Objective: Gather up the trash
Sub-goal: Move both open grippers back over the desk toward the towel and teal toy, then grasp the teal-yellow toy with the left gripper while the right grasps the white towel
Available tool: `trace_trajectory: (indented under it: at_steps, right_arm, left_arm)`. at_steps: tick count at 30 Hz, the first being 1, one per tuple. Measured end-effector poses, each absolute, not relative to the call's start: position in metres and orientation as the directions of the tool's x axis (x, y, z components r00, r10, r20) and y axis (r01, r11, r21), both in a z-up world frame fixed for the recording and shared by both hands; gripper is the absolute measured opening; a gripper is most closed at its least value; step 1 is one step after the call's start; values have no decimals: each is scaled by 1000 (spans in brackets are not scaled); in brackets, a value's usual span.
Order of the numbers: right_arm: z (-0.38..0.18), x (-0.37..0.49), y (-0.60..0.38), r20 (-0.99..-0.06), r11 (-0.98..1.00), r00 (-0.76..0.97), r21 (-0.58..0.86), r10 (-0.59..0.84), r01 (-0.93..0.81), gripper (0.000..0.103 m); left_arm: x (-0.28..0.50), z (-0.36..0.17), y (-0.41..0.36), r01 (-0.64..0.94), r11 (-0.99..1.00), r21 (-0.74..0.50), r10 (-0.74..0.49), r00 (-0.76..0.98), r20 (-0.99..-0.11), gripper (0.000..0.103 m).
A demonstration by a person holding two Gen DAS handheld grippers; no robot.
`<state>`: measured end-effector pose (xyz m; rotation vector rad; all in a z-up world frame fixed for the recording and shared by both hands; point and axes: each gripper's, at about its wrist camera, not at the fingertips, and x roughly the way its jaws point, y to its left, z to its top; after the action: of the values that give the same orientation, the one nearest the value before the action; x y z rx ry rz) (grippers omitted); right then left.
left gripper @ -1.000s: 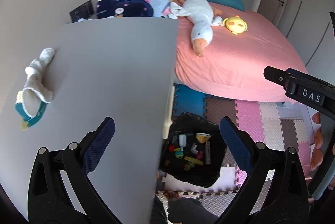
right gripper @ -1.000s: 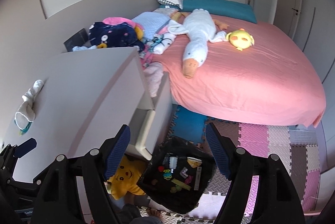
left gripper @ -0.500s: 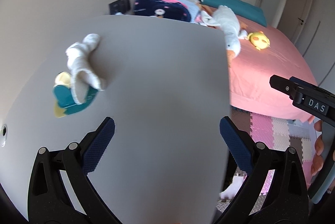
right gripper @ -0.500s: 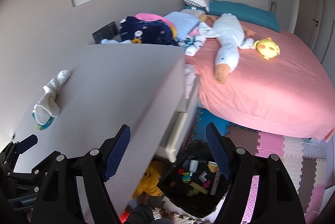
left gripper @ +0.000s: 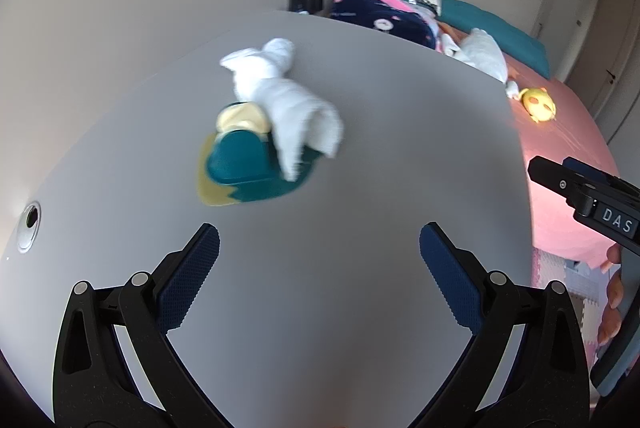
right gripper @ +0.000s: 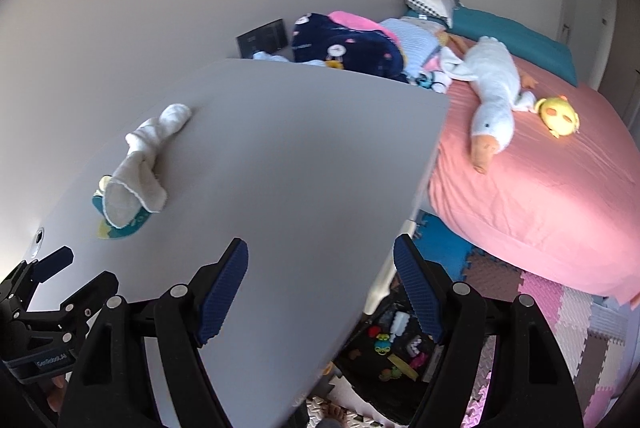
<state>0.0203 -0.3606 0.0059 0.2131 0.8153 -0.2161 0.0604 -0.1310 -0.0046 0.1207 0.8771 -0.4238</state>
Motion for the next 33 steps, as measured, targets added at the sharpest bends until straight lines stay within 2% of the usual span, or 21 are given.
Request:
trace_trajectory:
  at_steps: [8, 13, 19, 27, 33]
  right_arm:
    - [9, 52, -332, -730, 970, 681, 119, -59, 211, 76]
    - [17, 77, -311, -720, 977, 694, 134, -18, 164, 76]
    - [23, 110, -281, -715, 985, 699, 140, 31, 99, 76]
    - [9, 165, -246, -763, 978, 627, 209, 158, 8, 76]
    - [-8, 193, -234, -796, 977, 581, 213, 171, 6, 71]
  left_arm:
    - [88, -11, -95, 330, 939, -97, -283, 580, -764, 97]
    - [105, -15, -88, 315, 946, -72, -255, 591, -765, 96]
    - [120, -17, -82, 320, 944, -76, -261, 586, -767, 90]
    - [128, -21, -80, 349, 935, -67, -271, 578, -770, 89]
    - [134, -22, -77, 346, 935, -81, -279, 571, -772, 89]
